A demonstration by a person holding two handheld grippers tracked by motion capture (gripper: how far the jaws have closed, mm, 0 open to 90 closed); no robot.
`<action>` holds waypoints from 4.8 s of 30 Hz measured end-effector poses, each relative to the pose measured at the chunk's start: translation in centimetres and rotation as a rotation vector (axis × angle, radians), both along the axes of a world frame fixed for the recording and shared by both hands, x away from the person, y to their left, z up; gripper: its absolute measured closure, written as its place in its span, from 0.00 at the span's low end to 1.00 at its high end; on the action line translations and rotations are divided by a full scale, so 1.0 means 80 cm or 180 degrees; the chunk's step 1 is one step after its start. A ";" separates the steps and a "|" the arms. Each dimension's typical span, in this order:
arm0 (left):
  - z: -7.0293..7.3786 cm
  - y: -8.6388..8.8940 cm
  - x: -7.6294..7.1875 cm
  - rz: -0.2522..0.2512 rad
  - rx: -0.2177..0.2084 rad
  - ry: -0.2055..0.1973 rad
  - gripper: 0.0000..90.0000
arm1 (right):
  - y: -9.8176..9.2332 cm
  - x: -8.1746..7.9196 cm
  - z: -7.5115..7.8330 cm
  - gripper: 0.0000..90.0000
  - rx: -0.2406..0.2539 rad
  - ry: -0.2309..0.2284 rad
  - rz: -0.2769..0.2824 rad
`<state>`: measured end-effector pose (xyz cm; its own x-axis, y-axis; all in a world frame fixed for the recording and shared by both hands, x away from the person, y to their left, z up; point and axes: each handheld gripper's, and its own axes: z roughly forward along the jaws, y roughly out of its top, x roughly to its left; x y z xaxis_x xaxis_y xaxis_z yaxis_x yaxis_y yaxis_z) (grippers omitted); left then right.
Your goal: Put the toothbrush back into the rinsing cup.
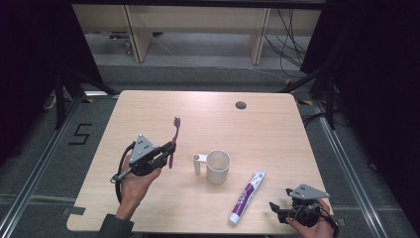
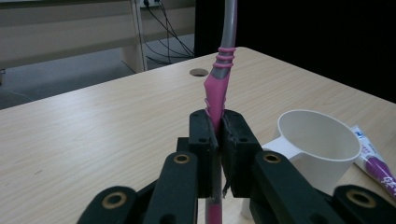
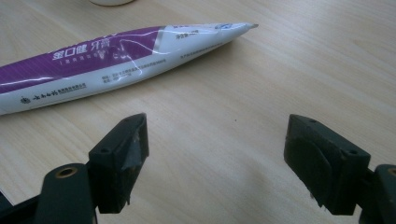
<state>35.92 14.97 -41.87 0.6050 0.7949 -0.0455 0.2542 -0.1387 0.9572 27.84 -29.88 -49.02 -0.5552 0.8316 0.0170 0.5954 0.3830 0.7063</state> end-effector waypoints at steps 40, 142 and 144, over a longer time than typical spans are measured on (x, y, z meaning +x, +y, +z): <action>0.017 -0.055 0.017 -0.0224 -0.0402 -0.0294 0.92 | -0.004 0.004 -0.002 0.26 -0.0078 -0.0192 0.0116; -0.047 -0.014 -0.032 -0.0255 -0.0010 0.0265 0.33 | -0.001 0.000 -0.002 0.26 0.0018 -0.0005 0.0028; -0.051 -0.010 -0.035 -0.0245 -0.0031 0.0288 0.32 | -0.001 0.000 -0.002 0.26 0.0026 0.0011 0.0025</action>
<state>33.14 14.21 -45.97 0.6573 0.7456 -0.1101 0.3286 -0.1520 0.9322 27.88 -29.97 -49.20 -0.5615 0.8271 0.0257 0.5949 0.3820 0.7072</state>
